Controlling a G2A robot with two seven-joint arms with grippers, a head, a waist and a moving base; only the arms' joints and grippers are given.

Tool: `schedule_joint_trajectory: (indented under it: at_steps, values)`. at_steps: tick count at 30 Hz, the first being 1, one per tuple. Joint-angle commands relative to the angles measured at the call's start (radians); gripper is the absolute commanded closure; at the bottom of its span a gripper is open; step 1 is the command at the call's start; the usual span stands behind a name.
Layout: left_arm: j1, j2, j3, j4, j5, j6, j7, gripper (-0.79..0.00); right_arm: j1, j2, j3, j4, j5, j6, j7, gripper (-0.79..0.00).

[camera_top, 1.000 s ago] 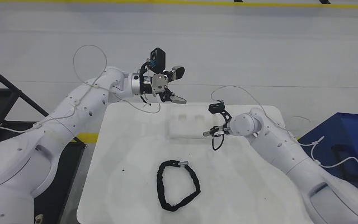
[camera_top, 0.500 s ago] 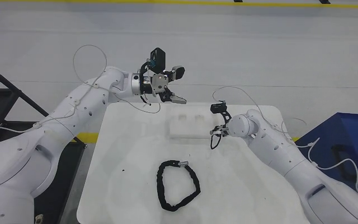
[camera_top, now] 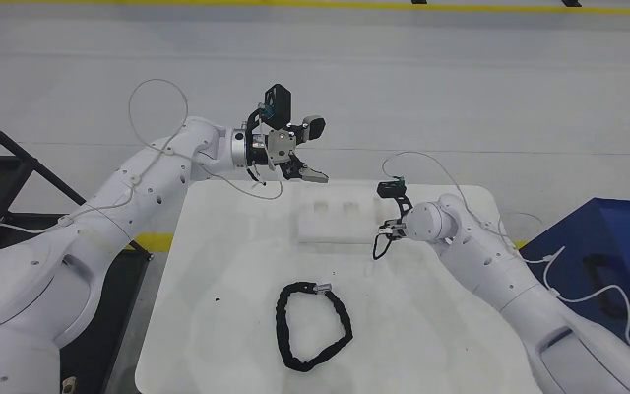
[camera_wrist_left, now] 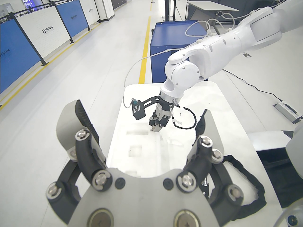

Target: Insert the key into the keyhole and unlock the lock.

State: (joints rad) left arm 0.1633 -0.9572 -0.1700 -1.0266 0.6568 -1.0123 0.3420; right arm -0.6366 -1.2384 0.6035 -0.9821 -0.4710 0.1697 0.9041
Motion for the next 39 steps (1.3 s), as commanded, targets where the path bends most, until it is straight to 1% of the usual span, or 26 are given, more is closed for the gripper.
schedule_joint_trajectory:
  at_steps: [1,5,7,9,11,20,26,34,39]
  values:
    - [0.000,0.000,0.000,0.000,-0.001,0.000,-0.001,-0.785,0.000,-0.004,0.001,0.008,0.000,-0.002,-0.002,-0.163]
    - [0.000,0.000,0.000,0.000,-0.001,0.000,-0.001,-0.785,0.004,-0.014,0.001,0.030,-0.004,-0.001,-0.009,-0.148]
    - [0.000,0.000,0.000,0.000,-0.001,0.000,-0.001,-0.785,0.006,-0.020,0.001,0.044,-0.004,-0.001,-0.012,-0.120]
    - [0.000,0.000,0.000,0.000,-0.001,0.000,-0.001,-0.785,0.009,-0.025,0.002,0.059,-0.004,-0.002,-0.017,-0.071]
    - [0.000,0.000,0.000,0.000,-0.001,0.000,-0.001,-0.785,0.012,-0.031,0.003,0.075,-0.003,-0.004,-0.025,0.000]
    - [0.000,0.000,0.000,0.000,-0.001,0.000,-0.001,-0.785,0.027,-0.054,0.007,0.132,-0.008,-0.010,-0.036,0.000]
    - [0.000,0.000,0.000,0.000,-0.001,0.000,-0.001,-0.785,0.034,-0.053,0.019,0.103,-0.047,0.014,-0.024,0.000]
    - [0.000,0.000,0.000,0.000,-0.001,0.000,-0.001,-0.785,0.010,-0.023,0.076,-0.008,-0.099,0.031,0.041,0.000]
    - [0.000,0.000,0.000,0.000,-0.001,0.000,-0.001,-0.785,-0.032,0.013,0.158,-0.100,-0.084,-0.018,0.083,0.000]
